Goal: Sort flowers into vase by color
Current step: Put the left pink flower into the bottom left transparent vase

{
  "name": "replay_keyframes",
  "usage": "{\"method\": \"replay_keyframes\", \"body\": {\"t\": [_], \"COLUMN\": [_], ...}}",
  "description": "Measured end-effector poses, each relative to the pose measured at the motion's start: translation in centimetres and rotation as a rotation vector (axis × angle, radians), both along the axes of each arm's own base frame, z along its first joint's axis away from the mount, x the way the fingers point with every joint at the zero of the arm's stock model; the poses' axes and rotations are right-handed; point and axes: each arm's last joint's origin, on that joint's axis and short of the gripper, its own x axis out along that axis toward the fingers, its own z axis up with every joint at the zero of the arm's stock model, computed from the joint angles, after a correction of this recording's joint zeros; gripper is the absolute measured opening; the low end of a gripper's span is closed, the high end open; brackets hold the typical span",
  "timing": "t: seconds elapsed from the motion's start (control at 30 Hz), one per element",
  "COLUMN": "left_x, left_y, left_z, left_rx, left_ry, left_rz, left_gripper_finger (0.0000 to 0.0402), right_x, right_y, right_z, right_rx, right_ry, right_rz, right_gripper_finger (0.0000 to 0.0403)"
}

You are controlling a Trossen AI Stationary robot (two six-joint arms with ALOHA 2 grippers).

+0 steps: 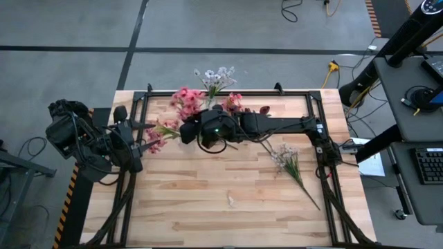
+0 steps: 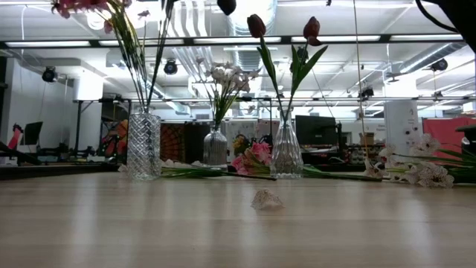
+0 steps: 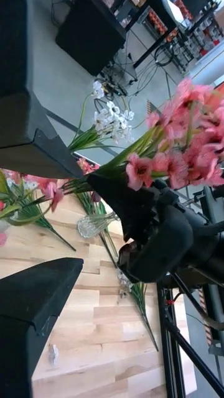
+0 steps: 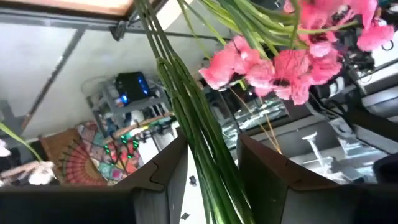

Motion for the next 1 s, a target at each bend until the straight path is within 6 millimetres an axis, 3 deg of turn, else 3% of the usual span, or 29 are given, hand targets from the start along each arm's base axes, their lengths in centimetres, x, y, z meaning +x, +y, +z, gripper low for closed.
{"method": "replay_keyframes", "body": {"t": [0.43,1.0], "left_x": [0.00,0.01], "left_y": [0.00,-0.01], "left_z": [0.00,0.02], "left_rx": [-0.001,-0.003], "left_ry": [0.000,-0.002], "left_rz": [0.000,0.000], "left_gripper_finger": [0.0201,0.0201], "right_x": [0.17,0.27], "right_y": [-0.02,-0.02], "right_z": [0.49,0.84], "right_rx": [0.045,0.080], "right_ry": [-0.080,-0.135], "right_rz": [-0.020,-0.030], "right_gripper_finger": [0.0130,0.0206]}}
